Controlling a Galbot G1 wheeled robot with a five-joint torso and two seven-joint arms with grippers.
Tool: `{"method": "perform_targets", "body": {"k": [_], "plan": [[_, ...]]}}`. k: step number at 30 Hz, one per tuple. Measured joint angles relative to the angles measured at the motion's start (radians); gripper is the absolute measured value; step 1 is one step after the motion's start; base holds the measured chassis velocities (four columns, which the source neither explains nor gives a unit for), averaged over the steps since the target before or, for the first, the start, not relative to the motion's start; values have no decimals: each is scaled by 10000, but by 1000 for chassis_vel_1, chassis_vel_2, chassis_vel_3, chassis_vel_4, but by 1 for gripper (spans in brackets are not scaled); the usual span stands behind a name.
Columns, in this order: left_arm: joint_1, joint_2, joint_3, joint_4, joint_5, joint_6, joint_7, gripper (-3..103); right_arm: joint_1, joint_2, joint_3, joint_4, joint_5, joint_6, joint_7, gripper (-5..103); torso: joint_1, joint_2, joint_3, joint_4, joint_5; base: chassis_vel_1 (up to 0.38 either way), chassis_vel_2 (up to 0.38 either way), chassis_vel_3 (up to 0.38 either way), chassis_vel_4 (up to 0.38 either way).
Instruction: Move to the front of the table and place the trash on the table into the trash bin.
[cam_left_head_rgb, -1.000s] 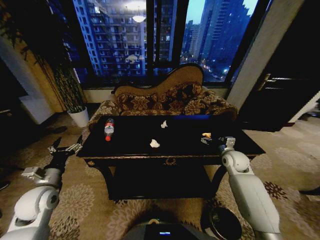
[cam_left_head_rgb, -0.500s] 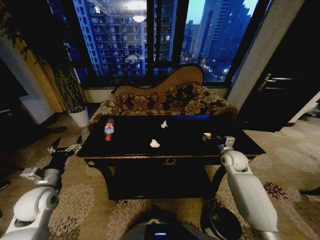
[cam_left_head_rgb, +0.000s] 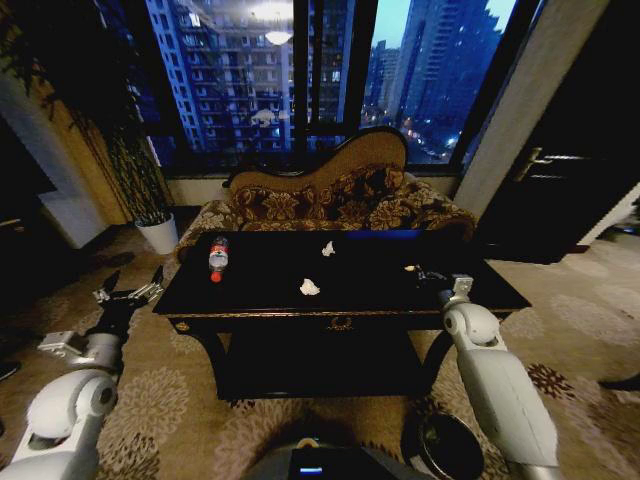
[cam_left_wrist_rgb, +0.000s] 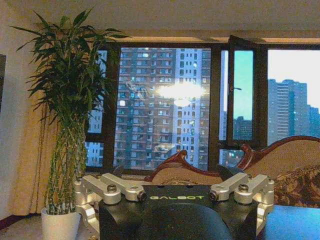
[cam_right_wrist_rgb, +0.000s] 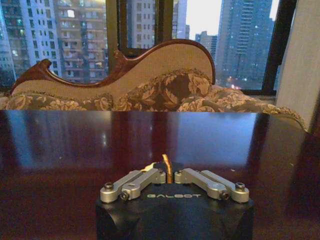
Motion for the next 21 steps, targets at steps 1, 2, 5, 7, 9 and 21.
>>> {"method": "perform_targets", "body": {"k": [1, 2, 5, 7, 9, 21], "plan": [[12, -1, -16, 0, -3, -2, 0, 100, -42, 23, 10, 28, 13, 69, 0, 3, 0, 0, 0, 0, 1, 0, 0, 0, 0], [13, 0, -20, 0, -5, -4, -1, 100, -69, 34, 25, 55, 37, 117, 0, 3, 0, 0, 0, 0, 1, 0, 0, 0, 0], [8, -1, -24, 6, -8, -6, -1, 100, -140, 65, 73, 210, 173, 322, 0, 3, 0, 0, 0, -1, 1, 0, 0, 0, 0], [3, 0, -24, 6, -8, -6, -1, 100, -151, 76, 102, 322, 239, 421, 0, 3, 0, -1, 0, -1, 2, 0, 0, 0, 0], [-11, -12, -17, 6, -9, -7, -2, 100, -151, 81, 218, 697, 442, 625, 0, 3, 0, 0, 0, 0, 1, 0, 0, 0, 0], [-22, -37, -28, -20, -23, -29, -7, 100, -648, 75, 774, 2029, 1228, 1654, 1, 3, 0, 1, 0, -2, 1, 0, 0, 0, 0]]}}
